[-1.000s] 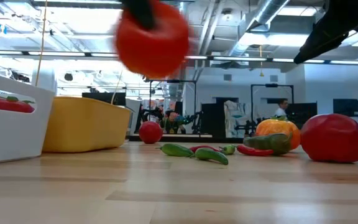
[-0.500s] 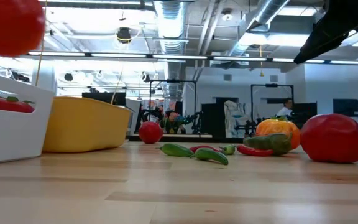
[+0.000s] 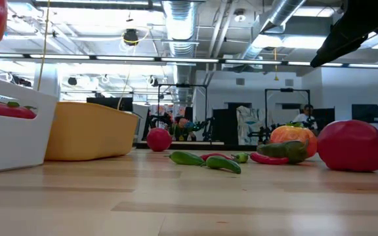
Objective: Sort produce into baskets
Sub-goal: Put the center tomato into the white bin, then put the bottom right tomato into the white bin
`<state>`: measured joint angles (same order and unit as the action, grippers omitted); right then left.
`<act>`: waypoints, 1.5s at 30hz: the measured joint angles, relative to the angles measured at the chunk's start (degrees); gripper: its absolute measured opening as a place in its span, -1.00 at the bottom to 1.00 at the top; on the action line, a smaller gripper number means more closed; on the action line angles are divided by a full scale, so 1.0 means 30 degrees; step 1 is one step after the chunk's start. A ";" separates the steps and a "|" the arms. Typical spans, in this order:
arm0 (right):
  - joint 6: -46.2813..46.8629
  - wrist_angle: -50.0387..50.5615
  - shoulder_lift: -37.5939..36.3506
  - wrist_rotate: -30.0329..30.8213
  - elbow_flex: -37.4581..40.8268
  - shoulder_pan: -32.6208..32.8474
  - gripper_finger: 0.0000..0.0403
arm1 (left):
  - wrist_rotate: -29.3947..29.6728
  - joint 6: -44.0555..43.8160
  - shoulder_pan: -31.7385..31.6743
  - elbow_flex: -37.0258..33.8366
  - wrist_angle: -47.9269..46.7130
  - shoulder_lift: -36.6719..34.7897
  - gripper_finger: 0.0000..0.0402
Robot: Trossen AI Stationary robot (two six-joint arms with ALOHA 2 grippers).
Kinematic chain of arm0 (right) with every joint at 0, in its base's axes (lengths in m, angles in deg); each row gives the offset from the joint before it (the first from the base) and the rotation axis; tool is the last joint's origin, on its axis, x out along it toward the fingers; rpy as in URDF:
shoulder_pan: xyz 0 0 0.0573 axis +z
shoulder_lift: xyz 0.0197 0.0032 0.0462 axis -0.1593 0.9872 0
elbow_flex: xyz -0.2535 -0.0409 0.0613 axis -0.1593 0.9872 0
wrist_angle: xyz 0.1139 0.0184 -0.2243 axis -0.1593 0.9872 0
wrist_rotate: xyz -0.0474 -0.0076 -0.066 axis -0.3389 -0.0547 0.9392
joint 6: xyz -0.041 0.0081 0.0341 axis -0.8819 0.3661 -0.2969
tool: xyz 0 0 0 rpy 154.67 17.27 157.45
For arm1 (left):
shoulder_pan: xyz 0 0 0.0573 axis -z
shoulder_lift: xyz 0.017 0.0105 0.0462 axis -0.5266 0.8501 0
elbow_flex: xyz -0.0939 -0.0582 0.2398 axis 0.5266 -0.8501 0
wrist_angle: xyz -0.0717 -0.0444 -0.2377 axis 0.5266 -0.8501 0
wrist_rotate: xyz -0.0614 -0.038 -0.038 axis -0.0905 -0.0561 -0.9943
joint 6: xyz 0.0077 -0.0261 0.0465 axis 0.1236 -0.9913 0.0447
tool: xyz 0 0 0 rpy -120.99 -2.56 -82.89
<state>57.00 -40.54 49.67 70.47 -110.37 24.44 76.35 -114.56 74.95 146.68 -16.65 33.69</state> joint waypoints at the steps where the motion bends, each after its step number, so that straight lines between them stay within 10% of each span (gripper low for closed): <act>1: 0.0000 0.0000 0.0000 0.0000 0.0000 0.0000 0.86 | 0.0006 -0.0002 0.0000 0.0000 -0.0064 0.0007 0.39; 35: 0.0015 -0.0022 0.0000 -0.0038 0.0000 0.0019 0.87 | 0.2049 0.0446 -0.0492 -0.0007 0.0324 0.0015 0.70; 45: 0.1552 -0.0674 0.0210 -0.4359 -0.0015 0.0051 0.87 | 0.2082 0.1065 -0.0809 -0.0015 0.1036 0.0015 0.70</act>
<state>61.66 -42.56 50.30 57.39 -110.42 24.59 82.60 -111.36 72.53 146.64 -13.55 33.74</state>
